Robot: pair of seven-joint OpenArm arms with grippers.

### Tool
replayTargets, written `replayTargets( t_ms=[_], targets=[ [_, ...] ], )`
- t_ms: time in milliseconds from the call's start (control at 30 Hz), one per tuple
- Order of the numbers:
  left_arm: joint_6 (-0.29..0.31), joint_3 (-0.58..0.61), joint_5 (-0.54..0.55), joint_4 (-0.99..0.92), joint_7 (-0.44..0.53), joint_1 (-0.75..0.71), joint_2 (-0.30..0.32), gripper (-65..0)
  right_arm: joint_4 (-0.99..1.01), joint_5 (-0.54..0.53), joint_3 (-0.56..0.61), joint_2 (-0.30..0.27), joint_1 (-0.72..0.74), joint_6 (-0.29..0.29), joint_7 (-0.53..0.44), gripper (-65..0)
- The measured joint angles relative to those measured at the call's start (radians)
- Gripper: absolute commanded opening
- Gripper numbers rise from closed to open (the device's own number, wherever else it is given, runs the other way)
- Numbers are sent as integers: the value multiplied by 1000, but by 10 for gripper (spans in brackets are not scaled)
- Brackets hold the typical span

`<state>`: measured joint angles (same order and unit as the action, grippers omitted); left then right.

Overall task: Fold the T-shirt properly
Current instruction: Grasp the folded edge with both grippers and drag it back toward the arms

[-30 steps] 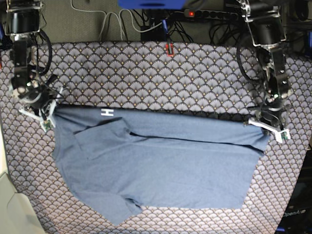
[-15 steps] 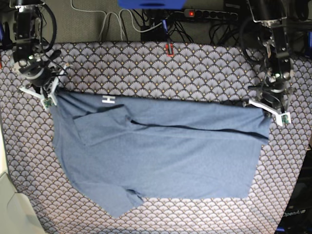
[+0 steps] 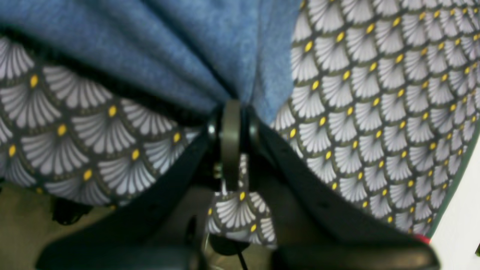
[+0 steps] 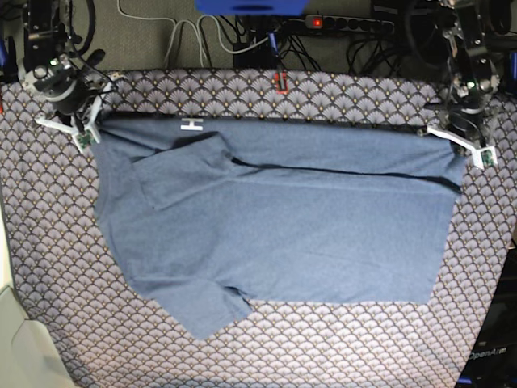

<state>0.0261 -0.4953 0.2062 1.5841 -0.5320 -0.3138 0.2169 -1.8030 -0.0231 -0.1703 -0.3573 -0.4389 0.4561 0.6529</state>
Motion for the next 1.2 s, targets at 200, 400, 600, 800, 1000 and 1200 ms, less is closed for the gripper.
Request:
replayTargets(
  t_ms=[200, 400, 600, 800, 1000, 1200],
  targets=[
    [0, -20, 3, 0, 5, -35, -1, -648, -37, -3, -26, 0, -33, 0, -5, -650],
    [0, -17, 3, 0, 5, -60, -3, -648, -37, -7, -34, -1, -61, 0, -10, -650],
    [0, -18, 3, 38, 1, -91, -3, -648, -37, -7, -34, -1, -87, 0, -11, -650],
    [-3, -18, 3, 61, 0, -119, -3, -648, -37, -7, -34, 0, -105, 0, -10, -650],
    [-3, -14, 3, 61, 0, -143, -3, -648, -37, -6, -34, -1, -105, 0, -10, -650],
    [-6, 8, 0, 57, 0, -146, -1, -648, -37, -1, -37, 14, -103, 0, -3, -650]
  ],
)
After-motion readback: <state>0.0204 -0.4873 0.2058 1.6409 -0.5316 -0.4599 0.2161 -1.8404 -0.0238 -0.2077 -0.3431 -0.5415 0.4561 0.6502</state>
